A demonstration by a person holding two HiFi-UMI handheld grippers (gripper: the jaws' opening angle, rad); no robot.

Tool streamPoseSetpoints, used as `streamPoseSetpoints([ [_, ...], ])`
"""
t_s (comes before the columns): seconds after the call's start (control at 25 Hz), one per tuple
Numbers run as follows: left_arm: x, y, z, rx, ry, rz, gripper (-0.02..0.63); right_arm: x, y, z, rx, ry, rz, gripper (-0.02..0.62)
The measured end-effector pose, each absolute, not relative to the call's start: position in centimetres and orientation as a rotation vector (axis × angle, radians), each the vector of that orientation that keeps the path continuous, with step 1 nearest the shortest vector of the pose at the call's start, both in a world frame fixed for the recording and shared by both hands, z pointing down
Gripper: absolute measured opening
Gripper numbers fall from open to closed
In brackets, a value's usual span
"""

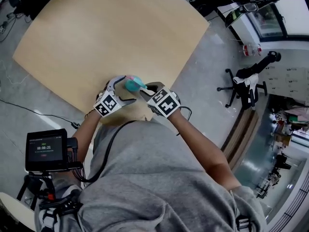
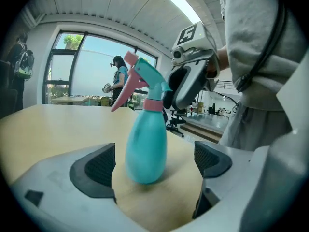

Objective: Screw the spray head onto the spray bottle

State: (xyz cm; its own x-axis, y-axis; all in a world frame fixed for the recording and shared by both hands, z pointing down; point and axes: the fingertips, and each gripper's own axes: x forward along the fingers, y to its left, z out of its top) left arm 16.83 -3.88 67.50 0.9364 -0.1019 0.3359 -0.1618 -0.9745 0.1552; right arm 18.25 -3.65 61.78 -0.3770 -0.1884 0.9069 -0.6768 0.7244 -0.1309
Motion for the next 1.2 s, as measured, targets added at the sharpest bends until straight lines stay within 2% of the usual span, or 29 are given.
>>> streamPoseSetpoints([
  [0.24, 11.6, -6.4, 65.7, 2.828, -0.423, 0.402, 0.468, 23.1, -5.4, 59.4, 0.84, -2.014, 0.647, 0.086],
  [0.28, 10.5, -7.6, 64.7, 2.813, -0.508, 0.359, 0.386, 23.8, -6.1, 58.5, 0.904, -2.057, 0.656, 0.086],
  [0.36, 8.2, -10.2, 62.2, 2.782, -0.655, 0.259, 0.13, 25.0, -7.6, 56.0, 1.057, -2.164, 0.665, 0.083],
  [0.4, 7.2, -11.4, 60.7, 2.765, -0.714, 0.205, 0.032, 25.4, -8.2, 54.5, 1.137, -2.221, 0.658, 0.077],
  [0.44, 6.5, -12.5, 59.1, 2.75, -0.766, 0.153, 0.008, 25.8, -8.8, 52.9, 1.211, -2.273, 0.64, 0.049],
  [0.64, 5.8, -16.1, 50.1, 2.778, -0.866, -0.076, 0.005, 26.3, -9.7, 44.7, 1.427, -2.423, 0.408, 0.01],
  [0.84, 6.9, -17.1, 43.1, 2.926, -0.793, -0.185, 0.005, 26.3, -9.4, 39.5, 1.552, -2.45, 0.191, 0.006],
  [1.2, 5.4, -15.9, 41.4, 2.986, -0.782, -0.162, 0.005, 27.0, -6.9, 37.8, 1.667, -2.441, 0.117, 0.006],
])
